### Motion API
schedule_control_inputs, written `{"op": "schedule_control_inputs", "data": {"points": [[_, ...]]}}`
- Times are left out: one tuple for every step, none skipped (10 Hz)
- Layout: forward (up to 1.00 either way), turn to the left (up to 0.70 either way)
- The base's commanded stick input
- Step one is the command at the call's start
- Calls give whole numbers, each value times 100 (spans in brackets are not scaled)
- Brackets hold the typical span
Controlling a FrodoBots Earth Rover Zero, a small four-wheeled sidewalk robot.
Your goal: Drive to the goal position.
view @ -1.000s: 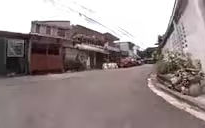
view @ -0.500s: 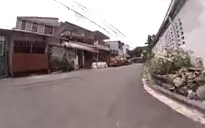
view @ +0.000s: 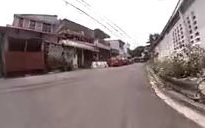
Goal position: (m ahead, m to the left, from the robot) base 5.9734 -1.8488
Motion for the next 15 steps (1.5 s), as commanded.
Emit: {"op": "schedule_control_inputs", "data": {"points": [[100,-40],[100,-40],[100,-40],[100,-19],[100,0],[100,0],[100,0],[100,0],[100,0],[100,0],[100,0],[100,0],[100,0],[100,0],[100,-1]]}}
